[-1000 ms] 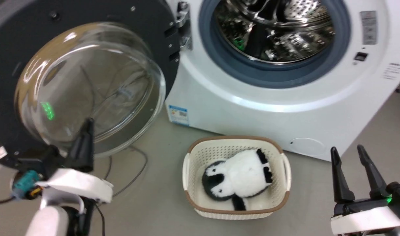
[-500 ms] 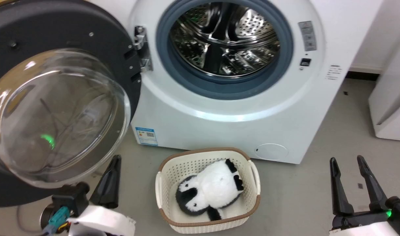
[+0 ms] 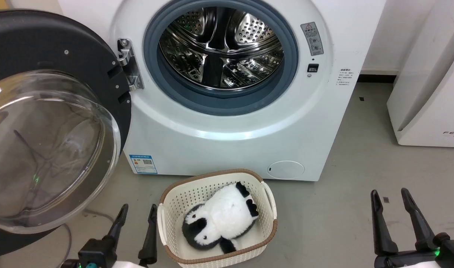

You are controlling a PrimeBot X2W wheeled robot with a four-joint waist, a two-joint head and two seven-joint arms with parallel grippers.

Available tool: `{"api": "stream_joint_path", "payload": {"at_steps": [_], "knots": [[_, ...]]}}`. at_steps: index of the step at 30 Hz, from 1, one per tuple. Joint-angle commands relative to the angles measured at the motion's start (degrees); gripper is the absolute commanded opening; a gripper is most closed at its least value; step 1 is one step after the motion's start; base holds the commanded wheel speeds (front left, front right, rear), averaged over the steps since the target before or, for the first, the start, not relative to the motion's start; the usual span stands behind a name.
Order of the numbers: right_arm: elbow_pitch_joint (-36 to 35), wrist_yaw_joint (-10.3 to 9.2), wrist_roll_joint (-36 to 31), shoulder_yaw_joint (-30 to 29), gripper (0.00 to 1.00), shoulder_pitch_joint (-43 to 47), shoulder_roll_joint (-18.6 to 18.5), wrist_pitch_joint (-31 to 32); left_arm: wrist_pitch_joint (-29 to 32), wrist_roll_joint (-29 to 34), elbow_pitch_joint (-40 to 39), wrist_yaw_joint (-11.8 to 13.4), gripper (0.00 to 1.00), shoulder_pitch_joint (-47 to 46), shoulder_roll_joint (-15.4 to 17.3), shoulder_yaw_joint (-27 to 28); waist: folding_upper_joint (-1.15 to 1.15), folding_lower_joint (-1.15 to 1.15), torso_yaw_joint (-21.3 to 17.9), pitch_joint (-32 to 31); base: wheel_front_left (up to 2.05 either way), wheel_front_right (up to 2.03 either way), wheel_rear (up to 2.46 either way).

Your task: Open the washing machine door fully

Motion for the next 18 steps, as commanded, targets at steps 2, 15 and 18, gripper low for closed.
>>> {"api": "stream_joint_path", "payload": {"at_steps": [2, 15, 18], "knots": [[0.2, 0.05, 0.2, -0.2, 1.0, 1.3, 0.3, -0.3, -0.6, 1.2, 0.3, 0.4, 1.0, 0.7, -0.2, -0.1, 0.0, 0.0, 0.0, 0.1, 0.0, 0.0, 0.0], [1.6, 0.05, 0.5, -0.2, 1.0, 1.5, 0.6, -0.3, -0.7, 4.4, -0.6, 0.2, 1.0, 1.3, -1.8, 0.9, 0.0, 0.0, 0.7, 0.2, 0.0, 0.0, 0.0], [1.7, 0.05, 0.4, -0.1, 1.0, 1.3, 0.7, -0.3, -0.7, 4.8, -0.6, -0.1, 1.0, 1.3, -2.0, 1.2, 0.0, 0.0, 0.8, 0.3, 0.0, 0.0, 0.0]]}}
